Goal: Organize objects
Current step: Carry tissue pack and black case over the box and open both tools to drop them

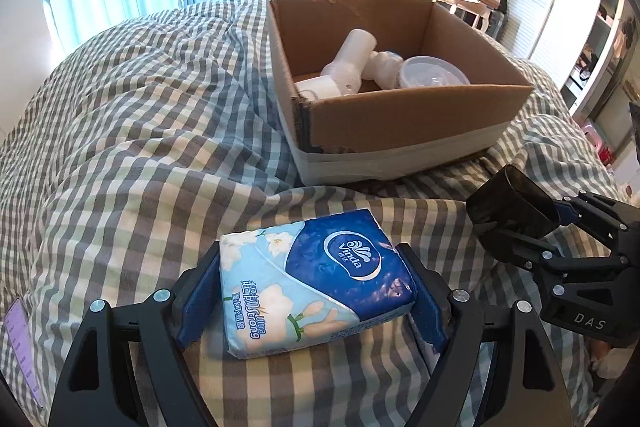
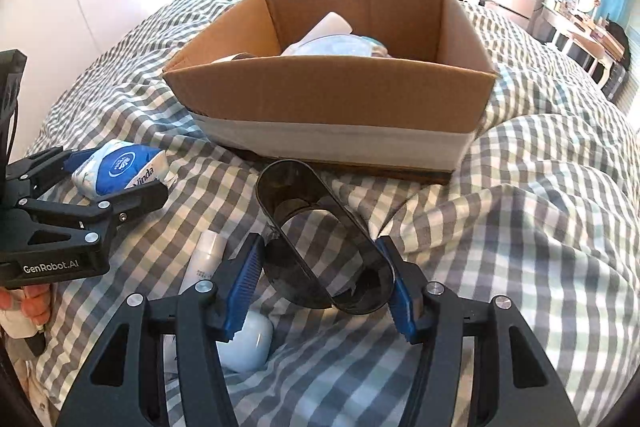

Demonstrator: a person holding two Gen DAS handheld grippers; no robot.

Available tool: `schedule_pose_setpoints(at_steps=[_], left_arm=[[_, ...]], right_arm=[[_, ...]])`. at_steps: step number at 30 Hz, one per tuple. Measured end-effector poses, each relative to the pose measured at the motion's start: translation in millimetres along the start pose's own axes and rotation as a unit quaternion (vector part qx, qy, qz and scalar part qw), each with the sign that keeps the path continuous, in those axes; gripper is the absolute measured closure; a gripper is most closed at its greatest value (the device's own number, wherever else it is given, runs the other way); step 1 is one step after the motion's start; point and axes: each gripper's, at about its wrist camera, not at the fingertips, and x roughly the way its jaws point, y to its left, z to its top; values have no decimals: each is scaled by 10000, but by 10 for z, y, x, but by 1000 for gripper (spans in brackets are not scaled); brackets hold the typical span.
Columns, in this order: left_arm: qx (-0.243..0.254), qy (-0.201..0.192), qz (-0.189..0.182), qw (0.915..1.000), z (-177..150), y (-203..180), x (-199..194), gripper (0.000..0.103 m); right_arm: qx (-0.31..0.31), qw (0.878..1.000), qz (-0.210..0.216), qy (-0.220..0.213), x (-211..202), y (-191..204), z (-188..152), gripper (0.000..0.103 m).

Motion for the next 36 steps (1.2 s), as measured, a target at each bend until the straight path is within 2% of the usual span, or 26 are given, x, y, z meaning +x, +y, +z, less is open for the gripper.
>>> schedule_pose_setpoints(at_steps=[12,22,29,36], left_arm=[[-2,-23,-86,10000,-114,-25,-174,19],[67,-155,-108,9998,-80,-66,-316,19],[146,-473,-273,9984,124,-120,-519,19],[166,-824,-242,9962,534,-69,-621,19]], right_arm=[[-75,10000,2,-58,-219,219,-264,48],[-124,9993,-38,-355,-501,232,-232,49],[-173,9978,0,-647,-731,197,-62,49],[-275,9941,-135,-1038,-974,114,301,49]])
